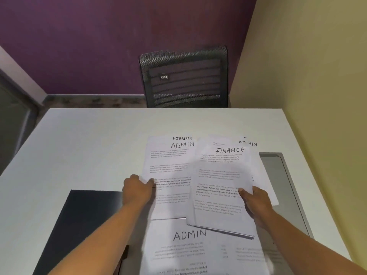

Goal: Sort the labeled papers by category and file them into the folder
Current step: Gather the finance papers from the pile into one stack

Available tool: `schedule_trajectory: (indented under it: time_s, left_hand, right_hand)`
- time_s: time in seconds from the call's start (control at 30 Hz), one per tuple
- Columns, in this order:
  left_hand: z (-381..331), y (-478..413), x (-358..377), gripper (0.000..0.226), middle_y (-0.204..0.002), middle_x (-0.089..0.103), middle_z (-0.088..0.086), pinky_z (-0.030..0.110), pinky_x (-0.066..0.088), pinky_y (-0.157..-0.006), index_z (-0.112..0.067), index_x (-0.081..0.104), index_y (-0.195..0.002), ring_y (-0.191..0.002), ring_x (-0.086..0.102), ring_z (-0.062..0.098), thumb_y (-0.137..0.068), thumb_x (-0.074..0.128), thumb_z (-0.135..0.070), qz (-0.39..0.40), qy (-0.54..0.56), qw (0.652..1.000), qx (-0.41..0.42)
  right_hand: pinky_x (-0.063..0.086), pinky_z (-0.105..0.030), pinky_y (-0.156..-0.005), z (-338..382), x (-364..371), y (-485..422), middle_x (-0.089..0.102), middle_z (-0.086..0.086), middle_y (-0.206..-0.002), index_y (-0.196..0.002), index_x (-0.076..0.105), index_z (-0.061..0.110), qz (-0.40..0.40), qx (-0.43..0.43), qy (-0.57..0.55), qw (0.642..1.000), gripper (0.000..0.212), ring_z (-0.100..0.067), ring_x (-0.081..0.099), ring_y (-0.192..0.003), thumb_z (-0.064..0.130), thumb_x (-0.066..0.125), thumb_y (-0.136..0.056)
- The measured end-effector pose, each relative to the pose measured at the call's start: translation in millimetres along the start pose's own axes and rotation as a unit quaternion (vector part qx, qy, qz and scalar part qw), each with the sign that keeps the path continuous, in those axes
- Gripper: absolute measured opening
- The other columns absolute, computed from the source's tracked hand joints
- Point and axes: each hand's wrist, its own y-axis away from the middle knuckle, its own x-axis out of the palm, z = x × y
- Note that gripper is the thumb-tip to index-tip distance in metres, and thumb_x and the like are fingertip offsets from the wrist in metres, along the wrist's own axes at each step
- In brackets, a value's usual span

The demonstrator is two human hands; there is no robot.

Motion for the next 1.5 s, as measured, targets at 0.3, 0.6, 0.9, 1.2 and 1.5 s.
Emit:
schedule_trajectory:
  time_s: [0.3,0.6,0.9,1.2,1.5]
  left_hand:
    - [-8.4,-31.7,21.6,0.087,-0.131,0.048,0.020,0.047,0.046,-0.100,-0.001,0.045,-0.130,-0.124,0.050,0.039,-0.070,0.078,-0.055,0.052,-0.157,0.984,-0.060]
    - [-18.3,-32.0,33.9,0.030,-0.089,0.075,0.008,0.041,0.060,-0.084,-0.010,0.070,-0.090,-0.083,0.073,0.029,-0.069,0.088,-0.022,0.136,0.104,0.984,-0.054]
    - [-14.7,-33.0,25.6,0.013,-0.086,0.075,0.016,0.047,0.061,-0.073,-0.016,0.068,-0.080,-0.072,0.072,0.033,-0.080,0.075,-0.005,0.066,0.224,0.969,-0.078]
    - [-24.9,-27.1,19.1,0.033,-0.061,0.059,-0.002,0.021,0.043,-0.055,-0.018,0.060,-0.062,-0.058,0.054,0.019,-0.095,0.062,-0.018,-0.011,0.276,0.961,-0.023]
    - [-25.6,-44.0,-5.1,0.036,-0.058,0.049,-0.003,0.024,0.040,-0.058,-0.016,0.053,-0.062,-0.054,0.044,0.014,-0.072,0.087,-0.019,-0.036,0.213,0.975,0.040]
  right_hand:
    - [0.048,-0.024,-0.064,-5.1,-1.6,-4.5,0.071,0.001,-0.093,-0.099,0.067,0.011,-0.022,-0.016,0.037,0.999,0.014,-0.015,0.066,-0.081,0.024,0.063,-0.096]
    - [0.051,-0.029,-0.075,-13.6,-3.7,-6.1,0.070,0.004,-0.092,-0.101,0.067,0.016,-0.023,-0.031,0.044,0.998,0.012,-0.015,0.066,-0.082,0.026,0.064,-0.095]
    - [0.049,-0.025,-0.069,-16.1,-2.6,-6.6,0.072,0.004,-0.092,-0.102,0.069,0.017,-0.029,-0.038,0.017,0.999,0.011,-0.013,0.067,-0.082,0.024,0.066,-0.093]
    - [0.050,-0.027,-0.073,-15.6,-0.2,-9.3,0.073,-0.002,-0.095,-0.101,0.069,0.014,-0.032,-0.040,0.015,0.999,0.011,-0.020,0.068,-0.083,0.022,0.067,-0.093]
    - [0.052,-0.029,-0.075,-17.6,1.5,-11.3,0.075,-0.006,-0.099,-0.107,0.071,0.007,-0.042,-0.044,0.029,0.998,0.022,-0.024,0.070,-0.087,0.023,0.068,-0.092]
